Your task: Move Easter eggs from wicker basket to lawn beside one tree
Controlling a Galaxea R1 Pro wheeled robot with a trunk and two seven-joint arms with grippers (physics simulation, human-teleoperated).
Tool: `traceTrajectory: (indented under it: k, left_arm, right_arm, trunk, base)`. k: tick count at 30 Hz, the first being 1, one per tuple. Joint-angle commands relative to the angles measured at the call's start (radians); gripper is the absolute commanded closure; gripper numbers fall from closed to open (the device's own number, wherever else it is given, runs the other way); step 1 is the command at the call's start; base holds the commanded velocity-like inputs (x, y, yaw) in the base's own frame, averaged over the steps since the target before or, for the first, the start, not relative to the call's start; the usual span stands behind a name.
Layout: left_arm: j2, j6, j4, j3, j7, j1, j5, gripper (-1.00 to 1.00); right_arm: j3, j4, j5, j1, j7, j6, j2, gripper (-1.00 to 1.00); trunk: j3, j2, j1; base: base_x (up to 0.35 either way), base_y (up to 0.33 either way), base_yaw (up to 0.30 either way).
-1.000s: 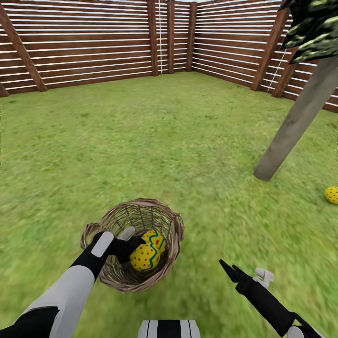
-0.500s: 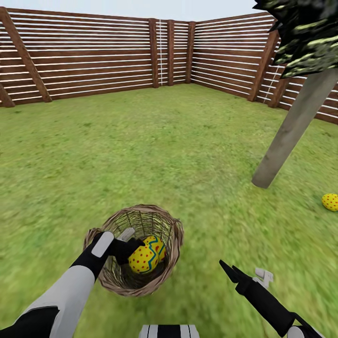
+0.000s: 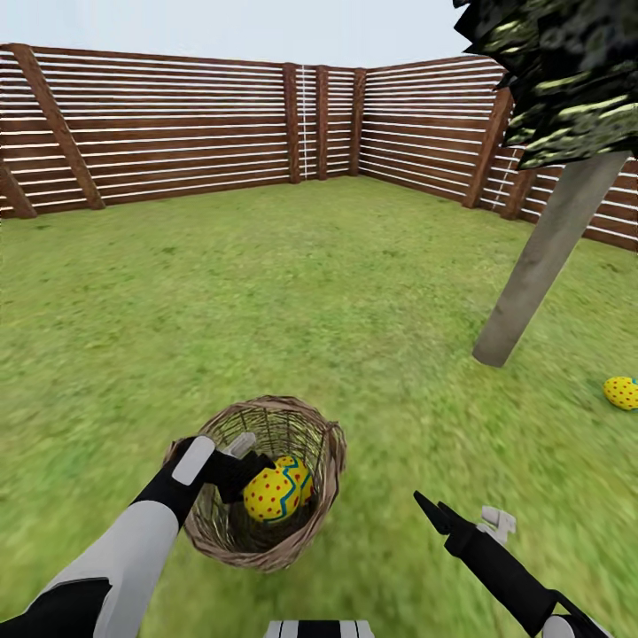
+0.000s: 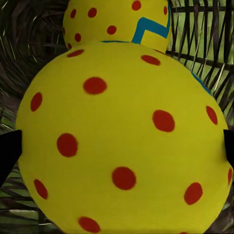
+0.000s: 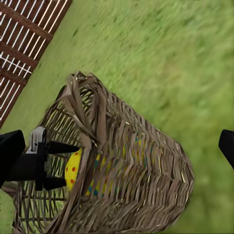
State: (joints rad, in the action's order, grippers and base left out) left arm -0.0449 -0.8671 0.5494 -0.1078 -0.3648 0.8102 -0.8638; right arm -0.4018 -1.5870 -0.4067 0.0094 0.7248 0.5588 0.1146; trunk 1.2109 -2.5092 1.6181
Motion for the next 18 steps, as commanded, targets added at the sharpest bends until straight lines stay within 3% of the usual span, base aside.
traceTrajectory:
  k: [1,18]
  left_arm:
    - [-0.001,-0.006,0.001,-0.006,-0.011,0.000,-0.009,1.00]
    - [-0.001,-0.010,0.003,-0.004,-0.025,0.001,-0.009,1.00]
  right_arm:
    - [-0.002,-0.001,-0.006,0.000,0.001,0.008,0.001,-1.00]
    - [-0.002,-0.001,-0.006,0.000,0.001,0.009,0.001,-1.00]
  trunk:
    - [-0.003,0.000,-0.001]
    - [-0.069,0.004,-0.008]
  base:
    - [0.000,0.000,0.000]
    - [0.000,0.000,0.000]
